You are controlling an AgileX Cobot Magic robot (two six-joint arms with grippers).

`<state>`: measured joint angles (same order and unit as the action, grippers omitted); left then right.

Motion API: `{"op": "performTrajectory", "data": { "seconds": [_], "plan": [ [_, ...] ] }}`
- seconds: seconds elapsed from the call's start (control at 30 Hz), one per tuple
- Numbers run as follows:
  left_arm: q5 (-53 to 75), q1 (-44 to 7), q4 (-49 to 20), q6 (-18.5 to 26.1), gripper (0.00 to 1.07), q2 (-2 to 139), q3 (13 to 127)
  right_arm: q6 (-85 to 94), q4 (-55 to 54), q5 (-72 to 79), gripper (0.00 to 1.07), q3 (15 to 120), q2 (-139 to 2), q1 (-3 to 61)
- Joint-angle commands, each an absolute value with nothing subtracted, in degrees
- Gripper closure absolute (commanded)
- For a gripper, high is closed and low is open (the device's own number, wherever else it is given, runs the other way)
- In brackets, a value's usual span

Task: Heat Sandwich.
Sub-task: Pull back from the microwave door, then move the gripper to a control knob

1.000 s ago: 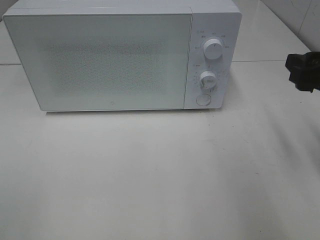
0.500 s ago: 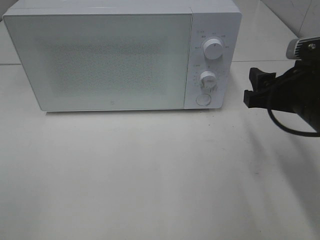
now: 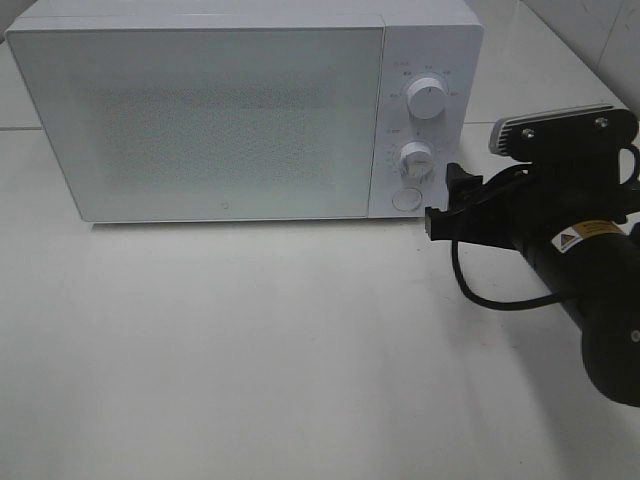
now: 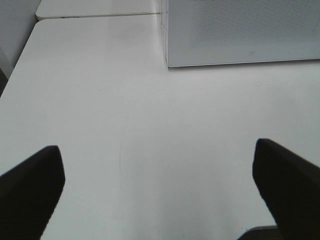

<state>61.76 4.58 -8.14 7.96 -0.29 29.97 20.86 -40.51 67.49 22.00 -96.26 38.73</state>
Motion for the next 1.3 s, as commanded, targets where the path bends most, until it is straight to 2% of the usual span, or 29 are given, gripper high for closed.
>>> {"op": "performTrajectory", "data": {
  "seconds": [0.03,0.63,0.87,1.3],
  "plan": [
    [61.7,4.2,-8.3,7.9,0.09,-1.3,29.8,21.4,-41.7,69.1,0.31,24.3,-98.4,40.2],
    [61.7,4.2,-8.3,7.9,0.09,-1.3,29.8,19.7,-42.0,67.9,0.31,35.2,-109.3,40.6],
    [61.7,4.2,-8.3,7.9,0.09,-1.3,29.8,16.8,-41.8,65.7,0.31,40.9,-114.3,37.2],
    [61.7,4.2,-8.3,7.9,0.09,-1.3,29.8,17.1,-40.0,64.5,0.32,45.7,-118.6,35.9]
  ]
}}
